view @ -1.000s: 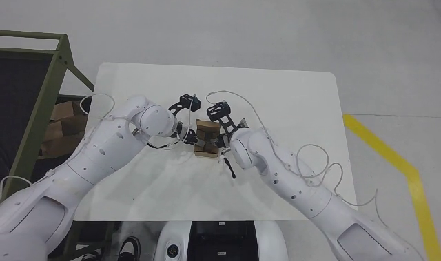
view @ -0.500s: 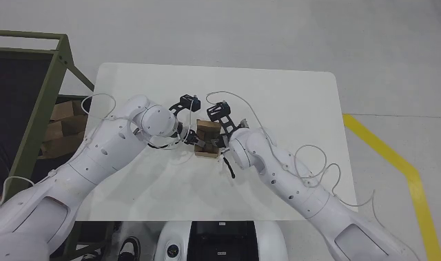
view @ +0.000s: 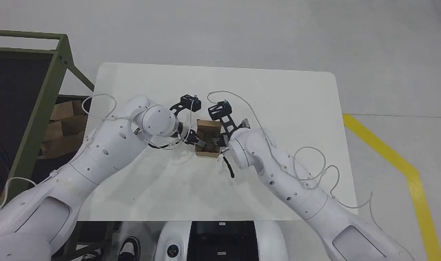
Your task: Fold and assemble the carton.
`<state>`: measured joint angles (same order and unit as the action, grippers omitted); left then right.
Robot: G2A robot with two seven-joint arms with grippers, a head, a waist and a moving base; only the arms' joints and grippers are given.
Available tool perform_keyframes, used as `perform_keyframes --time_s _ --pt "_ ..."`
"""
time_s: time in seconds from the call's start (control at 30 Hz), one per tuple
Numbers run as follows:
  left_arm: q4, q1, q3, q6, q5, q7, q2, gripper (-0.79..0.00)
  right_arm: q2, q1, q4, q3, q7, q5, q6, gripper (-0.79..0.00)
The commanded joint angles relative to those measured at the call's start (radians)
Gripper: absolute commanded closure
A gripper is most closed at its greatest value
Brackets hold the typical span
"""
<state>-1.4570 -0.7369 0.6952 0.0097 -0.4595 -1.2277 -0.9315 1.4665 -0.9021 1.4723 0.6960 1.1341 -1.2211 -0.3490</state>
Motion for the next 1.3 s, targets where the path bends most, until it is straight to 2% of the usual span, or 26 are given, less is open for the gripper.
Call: perform_keyframes --time_s 0.0,0.37,0.73,0.87,1.03,1.13,1.27 --pt "0.0 -0.002 0.003 -0.002 0.0 0.001 -0.001 -0.785 0.001 -0.006 0.006 0.005 -0.009 -0.002 0.009 -0.785" --pt "-0.025 -0.02 0.044 -0.022 0.018 -0.001 0.002 -0.785 -0.002 -0.066 0.074 0.056 -0.072 -0.024 0.038 -0.785" --pt "-0.091 -0.073 0.142 -0.042 0.041 0.01 0.028 -0.785 -0.029 -0.192 0.199 0.177 -0.159 -0.028 0.078 -0.785" --pt "-0.135 -0.109 0.21 -0.036 0.042 0.025 0.048 -0.785 -0.039 -0.239 0.241 0.224 -0.181 -0.017 0.107 -0.785" --pt "-0.183 -0.186 0.353 -0.049 0.115 0.089 0.079 -0.785 -0.047 -0.273 0.27 0.261 -0.184 -0.01 0.141 -0.785" --pt "-0.203 -0.229 0.436 -0.092 0.163 0.076 0.097 -0.785 -0.049 -0.283 0.277 0.272 -0.183 -0.007 0.154 -0.785" --pt "-0.23 -0.27 0.511 -0.091 0.179 0.084 0.113 -0.785 -0.05 -0.286 0.279 0.277 -0.176 -0.003 0.166 -0.785"
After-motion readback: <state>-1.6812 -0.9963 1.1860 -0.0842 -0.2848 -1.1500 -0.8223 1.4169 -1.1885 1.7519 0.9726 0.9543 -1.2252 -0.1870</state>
